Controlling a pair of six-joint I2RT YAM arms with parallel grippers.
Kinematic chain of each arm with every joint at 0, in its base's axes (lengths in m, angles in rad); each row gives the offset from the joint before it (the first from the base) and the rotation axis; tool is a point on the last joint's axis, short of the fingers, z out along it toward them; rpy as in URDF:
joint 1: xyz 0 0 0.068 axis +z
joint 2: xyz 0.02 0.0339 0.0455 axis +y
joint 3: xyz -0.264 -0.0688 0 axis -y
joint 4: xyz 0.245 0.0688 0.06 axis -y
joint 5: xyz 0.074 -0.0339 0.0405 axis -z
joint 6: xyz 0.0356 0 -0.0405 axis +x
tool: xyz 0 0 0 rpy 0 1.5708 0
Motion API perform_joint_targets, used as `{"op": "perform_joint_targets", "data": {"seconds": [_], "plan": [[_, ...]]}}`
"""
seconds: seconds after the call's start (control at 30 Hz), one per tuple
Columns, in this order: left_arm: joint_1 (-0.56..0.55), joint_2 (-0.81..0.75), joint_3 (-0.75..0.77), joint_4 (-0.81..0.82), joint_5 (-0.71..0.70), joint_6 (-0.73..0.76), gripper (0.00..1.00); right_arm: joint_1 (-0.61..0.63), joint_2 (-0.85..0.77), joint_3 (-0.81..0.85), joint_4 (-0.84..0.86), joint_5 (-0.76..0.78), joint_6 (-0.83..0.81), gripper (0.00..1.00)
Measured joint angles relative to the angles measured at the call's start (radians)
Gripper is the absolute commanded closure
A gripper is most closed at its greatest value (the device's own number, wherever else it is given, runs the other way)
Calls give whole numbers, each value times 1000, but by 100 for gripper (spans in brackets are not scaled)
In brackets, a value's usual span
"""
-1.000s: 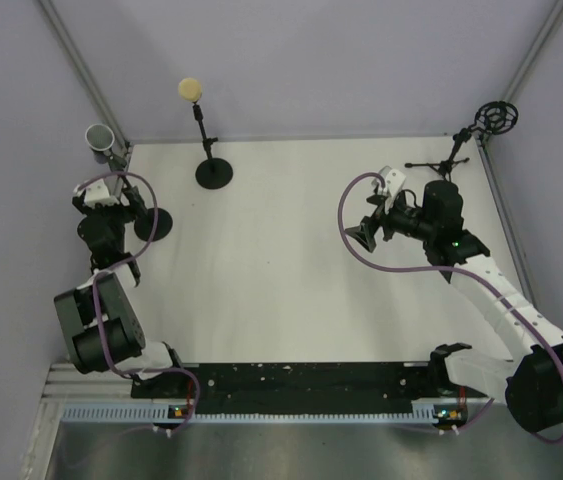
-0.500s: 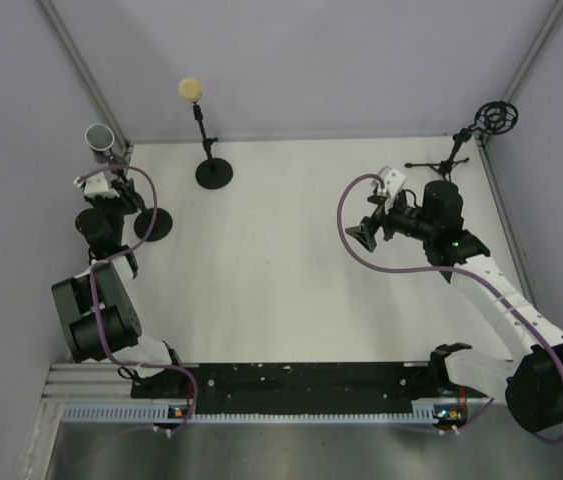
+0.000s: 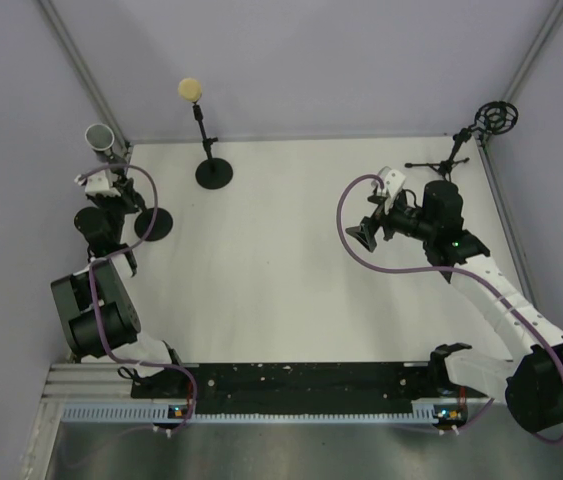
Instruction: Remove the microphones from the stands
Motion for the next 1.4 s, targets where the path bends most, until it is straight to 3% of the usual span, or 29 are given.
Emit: {"op": "perform_joint_targets", "data": {"seconds": [0.4, 0.73, 0.93, 1.1, 1.4], "plan": [[1, -22, -6, -2, 216, -86, 100, 0, 0, 0, -2, 0, -8, 2], [-56, -158, -55, -6, 459, -179, 100, 0, 1, 0, -16, 0, -19, 2], [-196, -294, -69, -81, 549, -164, 100, 0, 1, 0, -21, 0, -34, 2], [-382, -401, -68, -229, 601, -92, 100, 0, 0, 0, -27, -1, -54, 1], [-682, -397, -42, -372, 667, -46, 100, -39, -87, 0, -113, -60, -133, 1]]}}
